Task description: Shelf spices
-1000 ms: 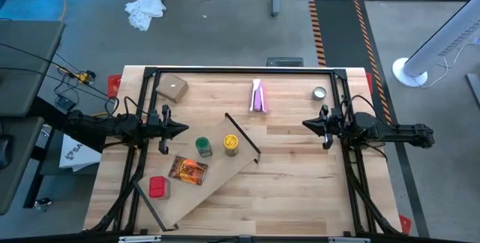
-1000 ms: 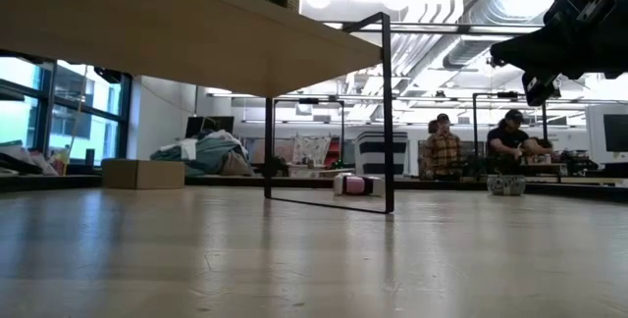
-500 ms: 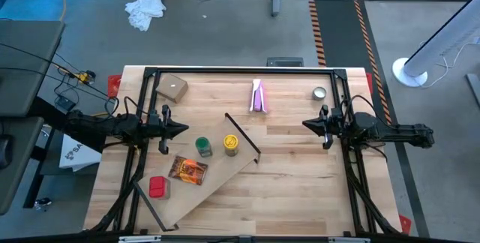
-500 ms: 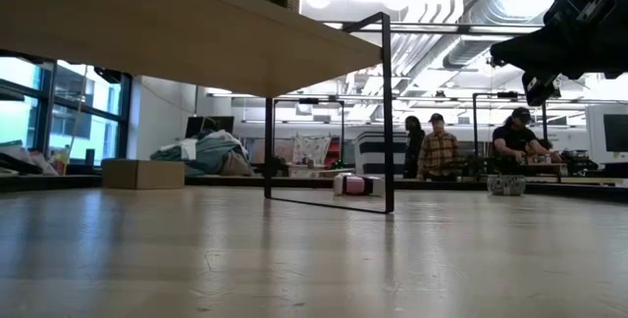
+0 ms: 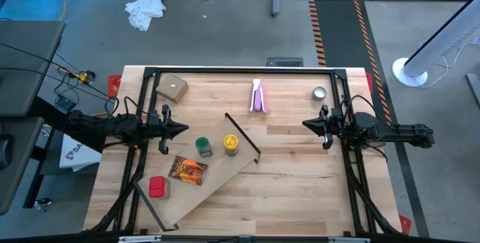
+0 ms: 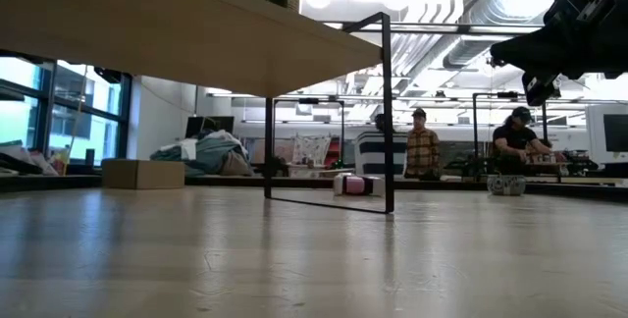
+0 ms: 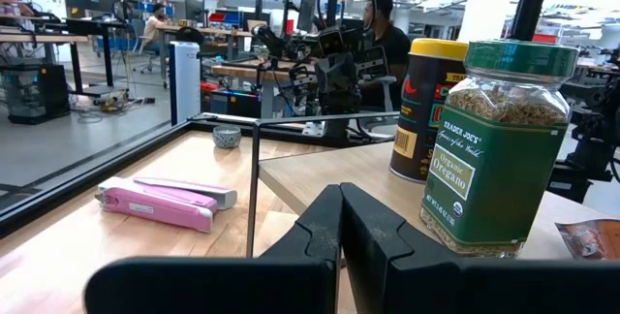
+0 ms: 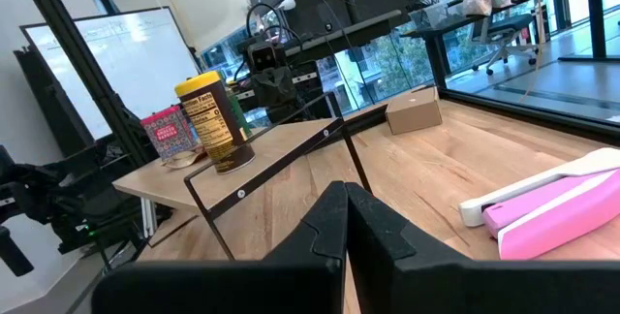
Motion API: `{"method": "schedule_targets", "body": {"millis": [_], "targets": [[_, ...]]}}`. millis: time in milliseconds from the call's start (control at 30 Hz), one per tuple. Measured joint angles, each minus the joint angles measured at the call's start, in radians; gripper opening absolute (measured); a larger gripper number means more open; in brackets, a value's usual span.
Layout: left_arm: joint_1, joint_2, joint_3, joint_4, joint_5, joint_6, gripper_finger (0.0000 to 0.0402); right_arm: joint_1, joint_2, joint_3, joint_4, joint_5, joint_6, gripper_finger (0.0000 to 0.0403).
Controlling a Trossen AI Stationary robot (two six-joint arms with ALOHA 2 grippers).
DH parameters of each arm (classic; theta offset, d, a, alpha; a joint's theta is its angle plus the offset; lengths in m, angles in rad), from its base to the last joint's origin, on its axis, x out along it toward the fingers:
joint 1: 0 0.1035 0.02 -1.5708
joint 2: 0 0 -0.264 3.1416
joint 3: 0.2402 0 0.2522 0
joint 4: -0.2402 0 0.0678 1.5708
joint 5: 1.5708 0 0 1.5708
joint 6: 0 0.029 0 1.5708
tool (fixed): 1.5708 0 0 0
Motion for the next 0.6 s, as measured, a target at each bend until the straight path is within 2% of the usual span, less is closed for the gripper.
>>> {"method": "schedule_targets", "body": {"millis": [600], "targets": [[0.0,0.0,0.0,0.0,0.0,0.0,0.0003,0.0,0.002,0.0,0.035,0.022,0.0,0.0]]}}
